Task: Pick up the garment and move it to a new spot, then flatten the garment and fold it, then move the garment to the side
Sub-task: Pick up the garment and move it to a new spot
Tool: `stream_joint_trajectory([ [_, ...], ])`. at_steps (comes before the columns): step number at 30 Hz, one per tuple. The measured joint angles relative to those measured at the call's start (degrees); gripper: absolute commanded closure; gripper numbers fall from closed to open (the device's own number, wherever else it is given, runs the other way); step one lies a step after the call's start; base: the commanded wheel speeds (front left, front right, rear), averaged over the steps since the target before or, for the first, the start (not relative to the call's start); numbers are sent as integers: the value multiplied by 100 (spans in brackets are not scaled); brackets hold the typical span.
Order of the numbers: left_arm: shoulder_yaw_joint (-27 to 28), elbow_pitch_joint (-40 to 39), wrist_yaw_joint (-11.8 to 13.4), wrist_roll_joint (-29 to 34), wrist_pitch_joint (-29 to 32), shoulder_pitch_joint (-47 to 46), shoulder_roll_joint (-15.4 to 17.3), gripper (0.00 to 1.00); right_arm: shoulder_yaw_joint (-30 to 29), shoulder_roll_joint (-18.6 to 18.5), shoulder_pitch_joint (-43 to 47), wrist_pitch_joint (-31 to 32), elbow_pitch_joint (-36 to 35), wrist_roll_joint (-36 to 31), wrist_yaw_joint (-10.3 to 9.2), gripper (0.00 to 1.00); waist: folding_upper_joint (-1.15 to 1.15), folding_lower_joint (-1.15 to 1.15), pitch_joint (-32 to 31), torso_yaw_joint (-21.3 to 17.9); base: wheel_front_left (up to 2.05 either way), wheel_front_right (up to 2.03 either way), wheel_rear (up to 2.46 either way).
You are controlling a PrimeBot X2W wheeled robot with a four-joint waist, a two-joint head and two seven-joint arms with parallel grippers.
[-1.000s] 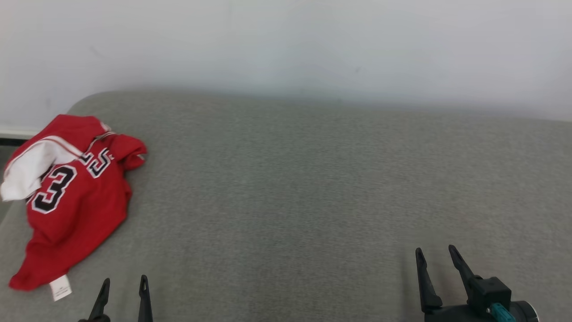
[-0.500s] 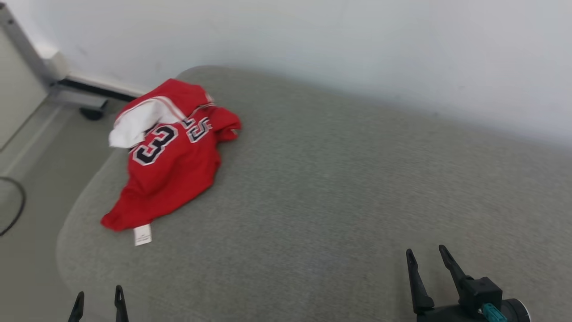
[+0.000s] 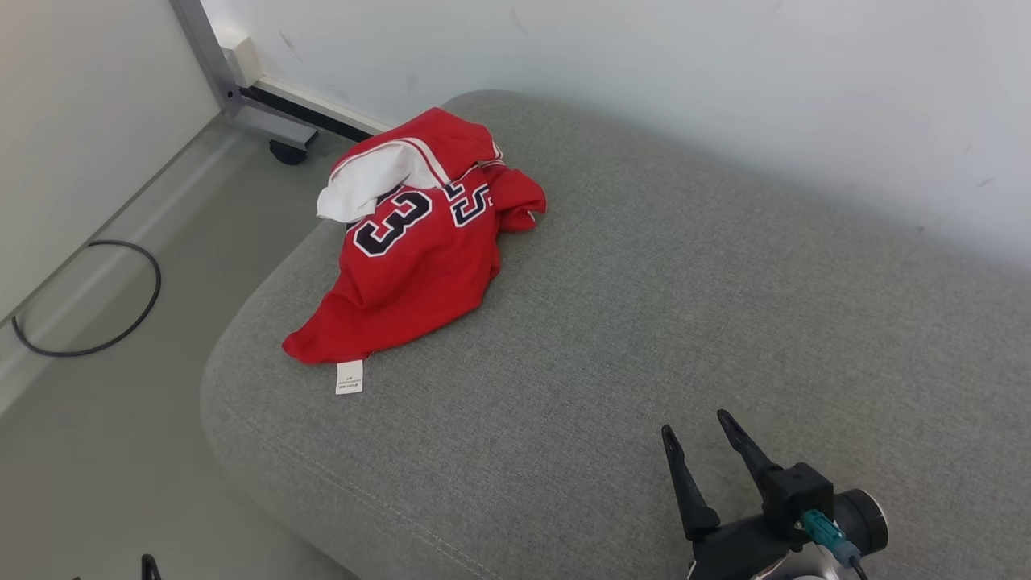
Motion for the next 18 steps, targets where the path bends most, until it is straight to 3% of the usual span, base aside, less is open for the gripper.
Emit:
stream_joint_trajectory([
  [11, -257, 13, 155, -136, -1, -3, -7, 0, -38, -134, -92, 0, 7, 101, 0, 0, 0, 0, 118, 12, 0, 0, 0],
  [18, -400, 142, 42, -69, -1, -278, -10, 0, -339, -156, 106, -1, -220, 40, 0, 0, 0, 0, 199, -27, 0, 0, 0],
])
